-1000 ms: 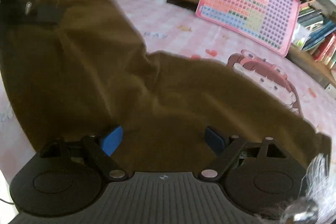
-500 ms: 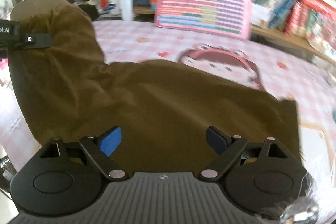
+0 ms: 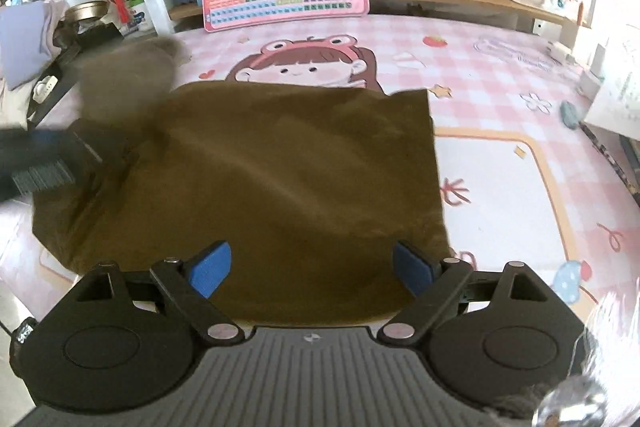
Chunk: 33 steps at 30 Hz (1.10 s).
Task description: Fold clothes
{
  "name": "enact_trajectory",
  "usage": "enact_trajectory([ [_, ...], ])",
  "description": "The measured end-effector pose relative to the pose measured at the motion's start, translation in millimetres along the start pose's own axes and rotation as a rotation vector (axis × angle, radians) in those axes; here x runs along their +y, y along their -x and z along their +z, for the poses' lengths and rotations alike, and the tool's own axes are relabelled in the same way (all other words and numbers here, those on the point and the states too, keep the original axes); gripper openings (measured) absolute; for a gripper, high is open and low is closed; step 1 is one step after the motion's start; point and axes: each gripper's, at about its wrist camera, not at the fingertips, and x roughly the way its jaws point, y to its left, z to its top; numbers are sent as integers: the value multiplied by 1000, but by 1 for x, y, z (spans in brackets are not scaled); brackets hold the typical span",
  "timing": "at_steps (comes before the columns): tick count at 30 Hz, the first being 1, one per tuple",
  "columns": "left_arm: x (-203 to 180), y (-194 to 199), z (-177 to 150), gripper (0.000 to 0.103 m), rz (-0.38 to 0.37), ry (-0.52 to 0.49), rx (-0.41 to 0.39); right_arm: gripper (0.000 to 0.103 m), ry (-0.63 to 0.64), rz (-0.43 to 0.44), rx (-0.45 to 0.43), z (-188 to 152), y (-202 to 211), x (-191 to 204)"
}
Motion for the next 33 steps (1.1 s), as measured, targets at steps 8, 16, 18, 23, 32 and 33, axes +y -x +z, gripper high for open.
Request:
enact_trajectory([
  [8, 6, 19, -26, 66, -121, 213, 64, 88, -50, 111, 38, 7, -8, -14],
  [16, 66, 71, -56, 67, 21, 550, -9, 88, -355, 425, 188, 56, -55, -17],
  [18, 72, 81, -64, 67, 52, 583, -9, 88, -464, 463, 237, 66, -74, -16],
  [23, 78, 96, -78, 67, 85, 646, -6, 89, -627, 503, 292, 80, -109, -13],
  [32, 86, 100, -80, 67, 93, 677, -34, 20, -627, 694, 278, 78, -85, 10],
  [33, 86, 99, -80, 67, 88, 680, -37, 20, -618, 729, 242, 76, -78, 9],
])
